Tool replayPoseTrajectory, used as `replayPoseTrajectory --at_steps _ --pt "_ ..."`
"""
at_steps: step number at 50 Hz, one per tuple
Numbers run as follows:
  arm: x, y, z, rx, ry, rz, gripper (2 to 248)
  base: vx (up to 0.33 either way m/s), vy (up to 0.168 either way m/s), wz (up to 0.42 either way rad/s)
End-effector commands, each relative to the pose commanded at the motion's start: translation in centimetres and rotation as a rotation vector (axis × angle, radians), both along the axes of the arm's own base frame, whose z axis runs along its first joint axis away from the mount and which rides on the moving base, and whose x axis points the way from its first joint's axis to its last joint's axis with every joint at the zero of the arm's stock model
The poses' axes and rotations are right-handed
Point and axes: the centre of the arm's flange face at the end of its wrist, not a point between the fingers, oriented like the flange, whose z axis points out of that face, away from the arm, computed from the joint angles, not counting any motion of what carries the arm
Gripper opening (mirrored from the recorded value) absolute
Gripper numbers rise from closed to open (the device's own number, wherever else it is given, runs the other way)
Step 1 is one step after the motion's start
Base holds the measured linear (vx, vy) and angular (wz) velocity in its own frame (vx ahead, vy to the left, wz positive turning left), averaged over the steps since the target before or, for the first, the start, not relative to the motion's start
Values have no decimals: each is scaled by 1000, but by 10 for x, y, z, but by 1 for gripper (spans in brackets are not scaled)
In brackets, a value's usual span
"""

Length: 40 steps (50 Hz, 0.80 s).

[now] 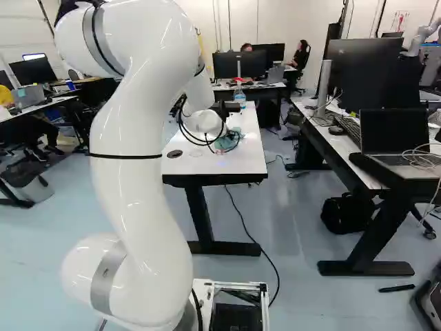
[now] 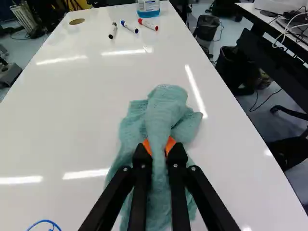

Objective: Clean the table with the green towel

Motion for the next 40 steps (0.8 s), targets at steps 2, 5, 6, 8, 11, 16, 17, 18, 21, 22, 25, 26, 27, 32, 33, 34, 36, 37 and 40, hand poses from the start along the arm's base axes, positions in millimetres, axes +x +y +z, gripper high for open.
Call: replayPoseTrajectory --at_steps 2,5,6,8,11,16,17,18,21,22,25,26,27,32,33,34,36,37,40 --pt "0 3 0 0 0 5 47 0 0 0" --pt "0 7 0 0 0 11 47 0 0 0" --pt "0 7 0 0 0 11 47 0 0 0" --pt "-1 10 0 0 1 16 47 0 0 0" --pt "-3 15 0 0 3 24 47 0 0 0" --pt "-8 21 1 1 7 34 47 0 0 0" --pt "-9 22 1 1 8 35 47 0 0 0" --pt "-11 23 1 1 9 37 47 0 0 0" --pt "-15 26 2 1 12 41 47 0 0 0" --pt "-17 27 2 1 13 42 47 0 0 0" --pt "-22 29 3 1 17 44 47 0 0 0" --pt "-24 29 3 2 18 45 47 0 0 0" --pt "-26 30 3 2 19 45 47 0 0 0" --pt "-36 30 4 2 25 45 47 0 0 0" --pt "-37 30 4 2 26 45 47 0 0 0" --pt "-39 30 4 2 27 44 47 0 0 0" --pt "-43 30 5 3 30 43 47 0 0 0" --pt "-45 29 5 3 31 43 47 0 0 0" --pt "-51 29 5 3 34 41 47 0 0 0"
